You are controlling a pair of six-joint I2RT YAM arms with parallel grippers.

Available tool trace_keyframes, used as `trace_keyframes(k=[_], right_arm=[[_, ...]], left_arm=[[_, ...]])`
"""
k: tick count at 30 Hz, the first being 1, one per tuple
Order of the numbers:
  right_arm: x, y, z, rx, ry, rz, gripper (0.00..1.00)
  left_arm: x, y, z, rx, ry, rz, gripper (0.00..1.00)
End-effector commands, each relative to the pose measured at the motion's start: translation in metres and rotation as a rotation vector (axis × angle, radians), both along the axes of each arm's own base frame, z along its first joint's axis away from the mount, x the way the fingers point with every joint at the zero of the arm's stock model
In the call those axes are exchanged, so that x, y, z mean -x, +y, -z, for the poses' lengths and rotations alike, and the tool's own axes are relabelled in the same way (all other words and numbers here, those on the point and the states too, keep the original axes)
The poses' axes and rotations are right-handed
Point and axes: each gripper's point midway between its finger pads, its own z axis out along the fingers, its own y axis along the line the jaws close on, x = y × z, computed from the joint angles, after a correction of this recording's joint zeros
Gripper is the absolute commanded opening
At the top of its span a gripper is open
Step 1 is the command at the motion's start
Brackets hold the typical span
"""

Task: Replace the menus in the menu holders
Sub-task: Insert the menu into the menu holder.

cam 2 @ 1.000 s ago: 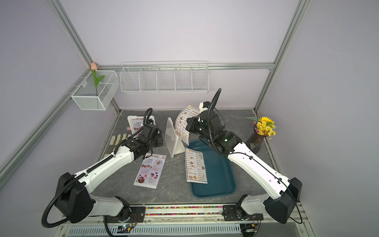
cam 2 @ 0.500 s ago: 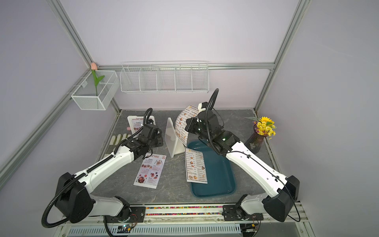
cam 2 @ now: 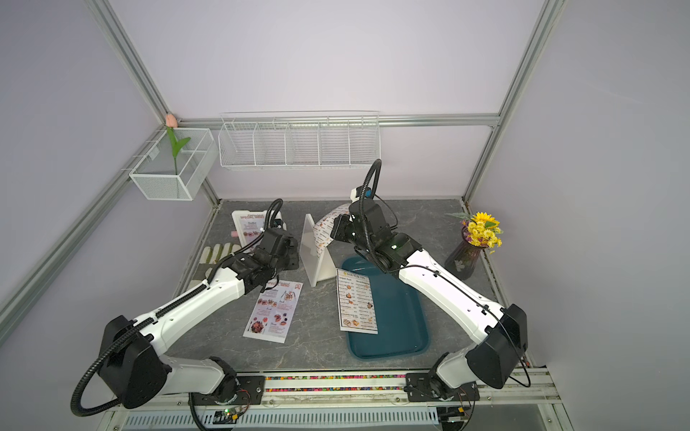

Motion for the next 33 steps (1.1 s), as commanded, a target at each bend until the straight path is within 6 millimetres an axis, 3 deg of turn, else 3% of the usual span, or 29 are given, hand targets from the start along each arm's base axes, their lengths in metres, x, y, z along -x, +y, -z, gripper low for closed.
trace_keyframes(k=[1, 13, 22, 33], right_arm=[[-0.006, -0.005, -0.021, 0.0, -0.071, 0.005, 0.07], [-0.01, -0.004, -0.024, 0.052, -0.143, -0.043, 0.07], [-0.017, 0.02, -0.023, 0.082, -0.237, -0.152, 0.07], [-0.031, 0.034, -0.019, 0.141, -0.331, -0.189, 0.07]], left_arm=[[-0.002, 0.007, -0.029, -0.001, -0.063, -0.022, 0.46], [-0.004, 0.007, -0.033, -0.005, -0.08, -0.023, 0.46], [-0.006, 0.006, -0.04, -0.011, -0.088, -0.009, 0.46], [-0.012, 0.0, -0.058, -0.002, -0.118, 0.002, 0.47]])
